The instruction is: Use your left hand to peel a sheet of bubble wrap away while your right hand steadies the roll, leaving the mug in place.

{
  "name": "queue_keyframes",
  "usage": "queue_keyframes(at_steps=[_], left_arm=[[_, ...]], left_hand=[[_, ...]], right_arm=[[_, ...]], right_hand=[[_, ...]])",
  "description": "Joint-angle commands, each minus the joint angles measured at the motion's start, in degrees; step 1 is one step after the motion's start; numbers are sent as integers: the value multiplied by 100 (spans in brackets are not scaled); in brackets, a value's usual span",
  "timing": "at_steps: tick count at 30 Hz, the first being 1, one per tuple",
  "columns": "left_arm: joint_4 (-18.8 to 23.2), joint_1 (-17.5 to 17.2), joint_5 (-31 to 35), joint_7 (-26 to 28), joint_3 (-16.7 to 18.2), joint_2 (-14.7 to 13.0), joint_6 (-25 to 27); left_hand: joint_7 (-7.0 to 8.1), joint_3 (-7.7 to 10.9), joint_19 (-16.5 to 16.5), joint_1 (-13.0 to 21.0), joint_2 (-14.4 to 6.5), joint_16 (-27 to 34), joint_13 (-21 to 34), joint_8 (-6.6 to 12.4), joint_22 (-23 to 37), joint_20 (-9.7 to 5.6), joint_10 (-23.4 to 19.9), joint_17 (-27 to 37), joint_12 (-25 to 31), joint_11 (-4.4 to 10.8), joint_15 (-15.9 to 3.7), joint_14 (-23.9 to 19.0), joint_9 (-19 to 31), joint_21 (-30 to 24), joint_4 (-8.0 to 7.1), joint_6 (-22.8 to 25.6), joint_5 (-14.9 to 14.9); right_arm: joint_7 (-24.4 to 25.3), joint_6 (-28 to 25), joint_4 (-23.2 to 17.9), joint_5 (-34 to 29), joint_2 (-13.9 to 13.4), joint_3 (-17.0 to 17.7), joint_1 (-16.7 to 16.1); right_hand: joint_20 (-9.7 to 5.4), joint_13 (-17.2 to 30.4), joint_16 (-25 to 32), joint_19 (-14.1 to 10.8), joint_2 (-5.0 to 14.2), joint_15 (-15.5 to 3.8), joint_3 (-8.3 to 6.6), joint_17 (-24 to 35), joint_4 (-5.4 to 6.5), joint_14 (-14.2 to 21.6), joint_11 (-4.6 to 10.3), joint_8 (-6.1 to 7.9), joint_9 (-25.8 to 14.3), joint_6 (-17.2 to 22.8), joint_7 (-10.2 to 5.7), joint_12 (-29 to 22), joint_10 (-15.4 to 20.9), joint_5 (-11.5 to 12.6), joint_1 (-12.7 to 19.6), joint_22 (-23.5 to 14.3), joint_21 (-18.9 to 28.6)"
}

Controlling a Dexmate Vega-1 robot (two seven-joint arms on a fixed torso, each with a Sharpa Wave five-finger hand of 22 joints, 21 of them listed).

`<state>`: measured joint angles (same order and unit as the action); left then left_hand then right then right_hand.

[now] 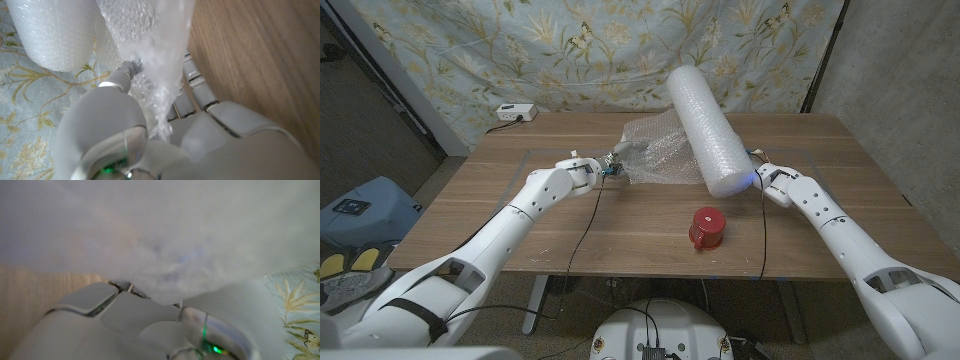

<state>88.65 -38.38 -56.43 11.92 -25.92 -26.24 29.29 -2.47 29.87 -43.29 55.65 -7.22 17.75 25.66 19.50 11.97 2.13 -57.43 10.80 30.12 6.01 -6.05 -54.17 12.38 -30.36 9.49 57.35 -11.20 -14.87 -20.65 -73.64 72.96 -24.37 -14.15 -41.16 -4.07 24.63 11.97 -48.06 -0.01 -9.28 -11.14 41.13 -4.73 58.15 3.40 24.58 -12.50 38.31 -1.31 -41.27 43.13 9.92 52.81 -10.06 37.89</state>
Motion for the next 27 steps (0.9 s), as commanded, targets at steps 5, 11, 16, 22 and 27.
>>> queue_keyframes(at_steps=[5, 11, 16, 22, 27], left_arm=[[338, -137, -86, 121, 130, -279, 133], [540, -263, -146, 155, 250, -497, 175], [743, -361, -187, 269, 350, -668, 220], [864, -432, -267, 326, 442, -777, 221], [909, -458, -314, 351, 471, -821, 212]], left_hand=[[-7, -35, -18, 53, -15, -13, 54, 8, 19, -45, -67, 30, 46, -6, -2, -44, 33, -76, -9, 27, 4], [-6, -42, -15, 57, -19, -18, 79, 2, 17, -55, -70, 37, 49, 7, -5, -47, 36, -91, -12, 25, 6], [0, -45, -9, 63, -17, -28, 105, -3, 16, -51, -79, 36, 55, -3, 0, -53, 36, -106, -10, 29, 6], [-9, -53, -4, 69, -22, -30, 129, -6, 14, -47, -60, 45, 48, -23, 10, -57, 40, -121, -12, 33, 8], [-10, -55, 1, 70, -21, -39, 150, -7, 13, -48, -78, 42, 55, -14, 4, -65, 43, -134, -13, 40, 8]], right_arm=[[-190, 3, 116, 71, 33, 46, -30], [-308, 27, 203, 86, 69, 62, -7], [-363, 37, 264, 76, 96, 59, 30], [-432, -8, 358, 84, 135, 47, 93], [-464, -39, 416, 70, 152, 34, 126]], right_hand=[[88, -35, -38, -4, -2, -192, 13, -18, 4, -110, -46, -81, -4, -96, 7, 62, -81, 37, -123, -20, -32], [136, -59, -65, 49, -10, -157, 23, -56, 4, -191, -63, -153, 2, -191, 5, 107, -143, 40, -181, -20, -66], [163, -71, -67, 56, -26, -139, 56, -82, 35, -240, -122, -201, 5, -233, 9, 140, -194, 34, -296, -20, -83], [182, -64, -57, 57, -29, -76, 65, -113, 38, -272, -148, -285, 7, -342, 92, 174, -269, 36, -372, -19, -104], [194, -61, -43, 48, -14, -58, 64, -118, 39, -295, -211, -321, 6, -370, 97, 190, -304, 42, -410, -19, -114]])
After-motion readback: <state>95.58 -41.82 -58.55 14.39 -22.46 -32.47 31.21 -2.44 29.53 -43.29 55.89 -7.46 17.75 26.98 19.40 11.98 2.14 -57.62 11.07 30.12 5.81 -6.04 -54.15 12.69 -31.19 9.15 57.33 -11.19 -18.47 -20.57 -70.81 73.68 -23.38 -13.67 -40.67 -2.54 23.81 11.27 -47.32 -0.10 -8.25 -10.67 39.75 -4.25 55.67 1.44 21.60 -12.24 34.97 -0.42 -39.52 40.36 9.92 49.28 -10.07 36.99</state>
